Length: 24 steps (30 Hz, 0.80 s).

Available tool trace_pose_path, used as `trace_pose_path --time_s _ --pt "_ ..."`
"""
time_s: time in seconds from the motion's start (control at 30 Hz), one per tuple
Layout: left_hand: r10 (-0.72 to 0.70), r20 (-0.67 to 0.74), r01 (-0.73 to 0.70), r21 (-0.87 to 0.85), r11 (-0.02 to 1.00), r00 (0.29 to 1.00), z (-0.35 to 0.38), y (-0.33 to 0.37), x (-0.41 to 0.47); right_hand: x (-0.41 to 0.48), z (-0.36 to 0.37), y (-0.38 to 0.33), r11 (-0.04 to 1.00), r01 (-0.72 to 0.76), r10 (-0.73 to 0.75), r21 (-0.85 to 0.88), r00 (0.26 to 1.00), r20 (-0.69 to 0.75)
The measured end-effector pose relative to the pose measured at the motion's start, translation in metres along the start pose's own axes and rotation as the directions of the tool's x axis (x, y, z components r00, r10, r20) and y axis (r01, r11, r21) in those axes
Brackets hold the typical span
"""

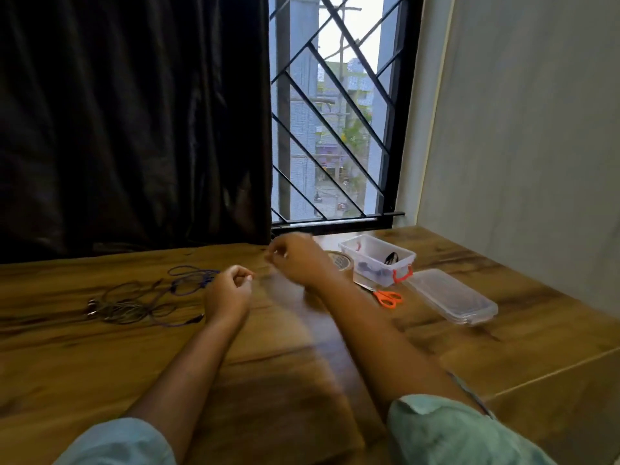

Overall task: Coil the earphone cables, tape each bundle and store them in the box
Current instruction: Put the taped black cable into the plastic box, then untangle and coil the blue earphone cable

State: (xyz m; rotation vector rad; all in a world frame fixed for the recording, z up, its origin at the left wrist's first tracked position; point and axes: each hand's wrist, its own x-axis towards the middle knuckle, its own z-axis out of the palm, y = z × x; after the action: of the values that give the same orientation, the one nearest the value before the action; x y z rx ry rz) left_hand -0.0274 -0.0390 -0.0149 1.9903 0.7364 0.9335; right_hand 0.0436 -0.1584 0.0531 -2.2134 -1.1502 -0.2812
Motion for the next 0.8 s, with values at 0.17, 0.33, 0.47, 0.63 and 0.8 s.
trace_pose_path --time_s 0.17,0.33,0.47,0.63,0.8 --pt "0.020 -0.128 -0.002 0.145 0.989 0.992 -0.039 -0.030 0.025 -0.003 0.086 -0.032 0.996 -0.010 -0.009 0.086 0.975 0.221" --pt "0.038 -0.184 -0.003 0.188 0.982 0.982 -0.058 -0.056 0.036 0.001 0.133 -0.032 0.988 0.014 0.013 -0.153 0.985 0.175" --pt "0.059 -0.176 -0.026 0.184 0.983 0.983 -0.053 -0.061 0.045 0.023 0.140 -0.025 0.966 -0.085 0.125 -0.245 0.980 0.152" --pt "0.092 -0.081 -0.068 0.258 0.964 0.992 -0.046 -0.062 0.047 0.029 0.140 -0.021 0.967 -0.160 0.174 -0.200 0.983 0.054" --pt "0.074 -0.035 -0.058 0.329 0.943 0.997 -0.050 -0.066 0.047 0.015 0.117 0.000 0.963 -0.267 0.269 0.040 0.962 -0.054"
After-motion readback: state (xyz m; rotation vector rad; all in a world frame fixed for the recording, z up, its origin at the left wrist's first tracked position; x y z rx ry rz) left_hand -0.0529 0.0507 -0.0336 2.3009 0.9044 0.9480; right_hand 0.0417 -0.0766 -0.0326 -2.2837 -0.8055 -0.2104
